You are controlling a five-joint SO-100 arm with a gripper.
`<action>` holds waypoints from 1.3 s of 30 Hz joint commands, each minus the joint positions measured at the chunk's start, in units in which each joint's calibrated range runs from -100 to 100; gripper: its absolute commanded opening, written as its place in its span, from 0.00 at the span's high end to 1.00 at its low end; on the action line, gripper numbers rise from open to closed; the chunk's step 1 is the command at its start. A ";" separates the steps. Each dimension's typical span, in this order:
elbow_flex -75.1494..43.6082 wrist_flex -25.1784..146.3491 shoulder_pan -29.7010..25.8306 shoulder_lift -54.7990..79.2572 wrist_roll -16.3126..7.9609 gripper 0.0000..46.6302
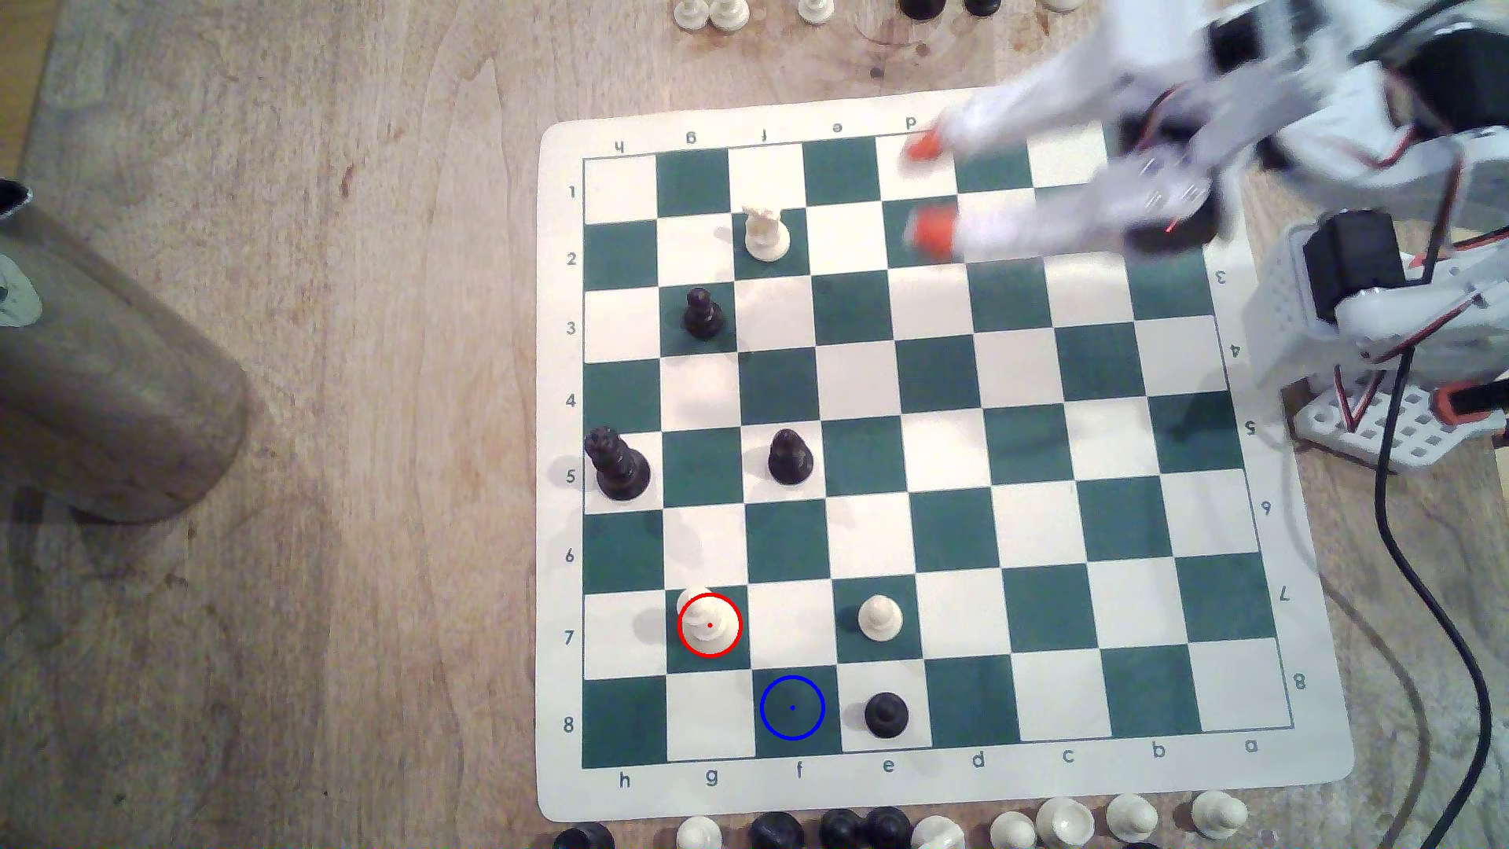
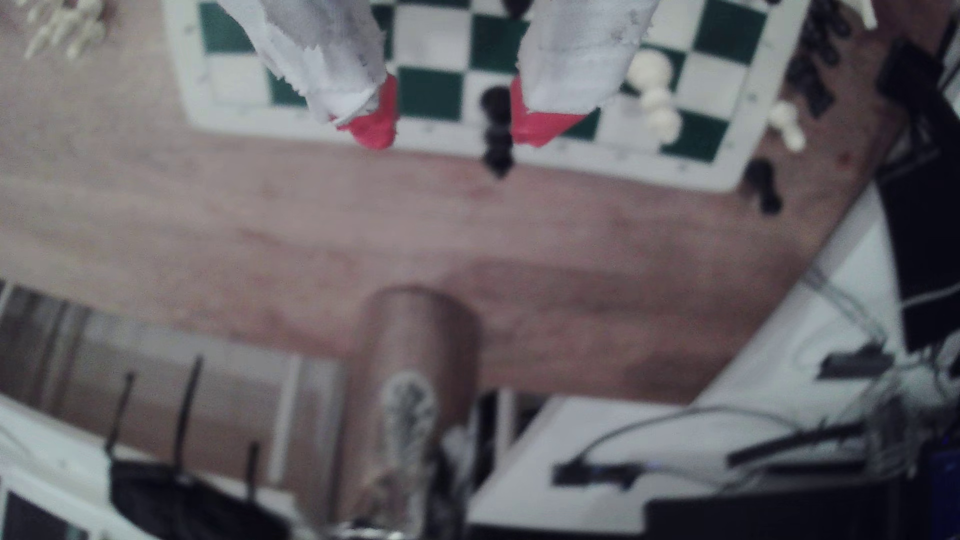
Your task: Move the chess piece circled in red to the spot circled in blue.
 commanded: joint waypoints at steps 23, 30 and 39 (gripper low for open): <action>-24.26 -12.92 -10.34 50.92 -5.81 0.63; -30.15 -13.50 -11.67 58.82 -6.30 0.66; -36.59 -13.74 -14.02 65.01 -6.98 0.67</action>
